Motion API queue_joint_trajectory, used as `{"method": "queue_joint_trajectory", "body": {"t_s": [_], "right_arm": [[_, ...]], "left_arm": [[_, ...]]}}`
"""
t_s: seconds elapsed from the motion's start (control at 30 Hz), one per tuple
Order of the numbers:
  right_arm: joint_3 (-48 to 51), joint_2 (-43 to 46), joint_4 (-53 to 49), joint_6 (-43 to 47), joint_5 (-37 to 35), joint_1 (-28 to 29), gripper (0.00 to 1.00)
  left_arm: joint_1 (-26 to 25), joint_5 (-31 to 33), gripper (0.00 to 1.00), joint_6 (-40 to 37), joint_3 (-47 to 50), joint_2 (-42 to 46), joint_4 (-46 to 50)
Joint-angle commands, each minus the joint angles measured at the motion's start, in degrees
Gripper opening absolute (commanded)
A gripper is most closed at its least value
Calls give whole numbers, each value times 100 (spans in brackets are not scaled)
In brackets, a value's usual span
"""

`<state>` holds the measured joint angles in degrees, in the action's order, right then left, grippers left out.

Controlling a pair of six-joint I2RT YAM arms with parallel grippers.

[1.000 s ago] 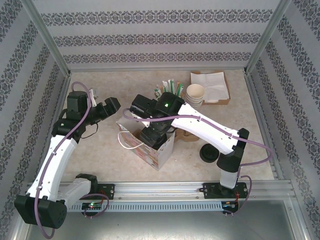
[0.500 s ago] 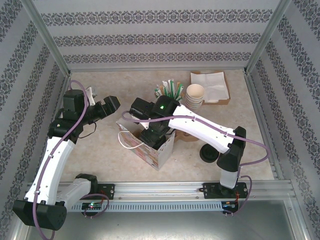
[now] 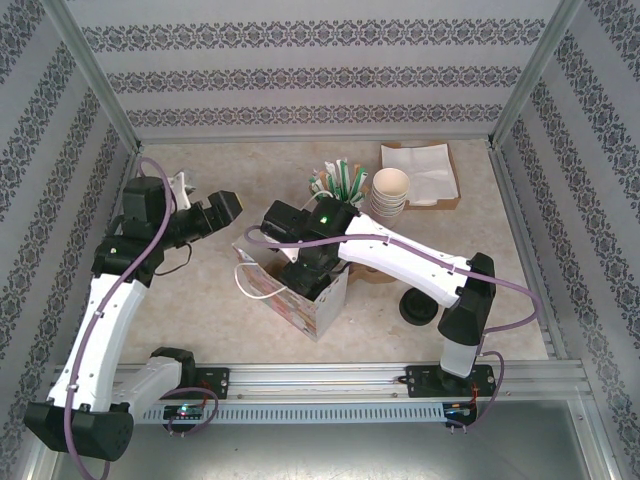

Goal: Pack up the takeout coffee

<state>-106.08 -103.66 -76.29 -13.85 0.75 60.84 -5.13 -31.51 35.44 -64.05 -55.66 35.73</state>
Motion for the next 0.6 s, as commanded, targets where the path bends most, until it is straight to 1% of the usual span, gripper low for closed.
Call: {"method": "queue_joint_trajectory", "body": {"t_s": [0.0,0.17,0.57], "right_arm": [[80,153,114,-127,104,-55,59],[118,83,117,-92,122,-63,59],[251,-3,45,-91,-8,-57,58]], "left_arm": [[64,-152,91,-284,-240,47,202],[64,-481,91,-497,-461,-119,496],[64,-562,91,-635,-532,-179,631]]}}
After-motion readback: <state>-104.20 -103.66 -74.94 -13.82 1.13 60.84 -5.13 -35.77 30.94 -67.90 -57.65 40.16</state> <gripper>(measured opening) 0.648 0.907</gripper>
